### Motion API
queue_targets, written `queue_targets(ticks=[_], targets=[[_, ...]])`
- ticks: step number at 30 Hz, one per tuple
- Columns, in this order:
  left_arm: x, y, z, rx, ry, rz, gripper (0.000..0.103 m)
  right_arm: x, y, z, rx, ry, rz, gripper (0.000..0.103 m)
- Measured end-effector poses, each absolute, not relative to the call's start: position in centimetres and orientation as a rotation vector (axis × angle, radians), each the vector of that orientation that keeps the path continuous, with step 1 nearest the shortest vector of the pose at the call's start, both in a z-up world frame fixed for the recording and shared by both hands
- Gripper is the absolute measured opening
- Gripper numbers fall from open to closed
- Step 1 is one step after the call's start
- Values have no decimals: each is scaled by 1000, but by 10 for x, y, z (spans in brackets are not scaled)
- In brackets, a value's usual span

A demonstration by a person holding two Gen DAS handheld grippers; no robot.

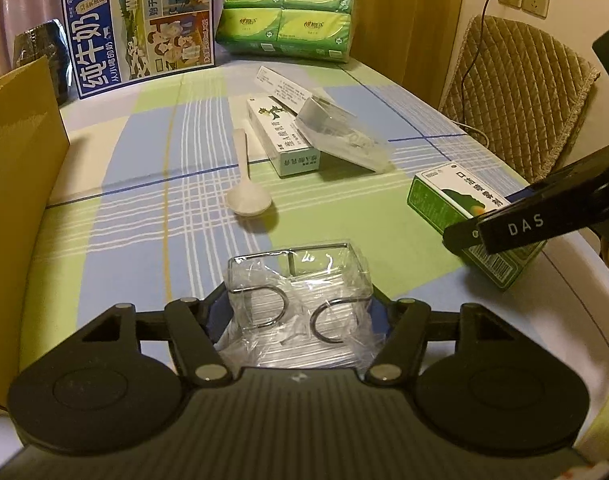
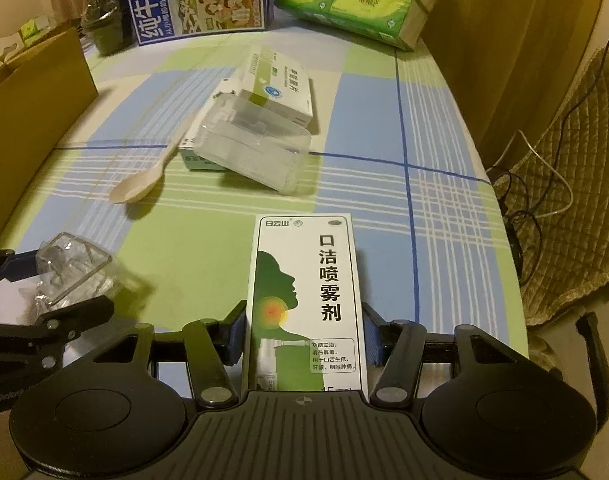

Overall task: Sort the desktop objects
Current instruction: 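Carry the clear packaging and the spray box toward the cardboard box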

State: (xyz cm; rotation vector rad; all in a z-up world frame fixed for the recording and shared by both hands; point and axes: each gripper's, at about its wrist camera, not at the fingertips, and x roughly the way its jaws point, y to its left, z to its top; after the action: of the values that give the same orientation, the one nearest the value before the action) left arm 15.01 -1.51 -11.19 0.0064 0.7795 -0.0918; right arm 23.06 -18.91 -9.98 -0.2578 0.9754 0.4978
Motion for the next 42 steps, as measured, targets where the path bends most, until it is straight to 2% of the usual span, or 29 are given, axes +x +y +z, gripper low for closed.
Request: queue_targets(ticks=[22, 42], targets=[[104, 18, -21, -31, 719, -34, 62, 138, -154, 3, -119, 870, 560, 53], [30, 68, 34, -49, 696, 27, 62, 61, -108, 28, -82, 843, 612, 53]])
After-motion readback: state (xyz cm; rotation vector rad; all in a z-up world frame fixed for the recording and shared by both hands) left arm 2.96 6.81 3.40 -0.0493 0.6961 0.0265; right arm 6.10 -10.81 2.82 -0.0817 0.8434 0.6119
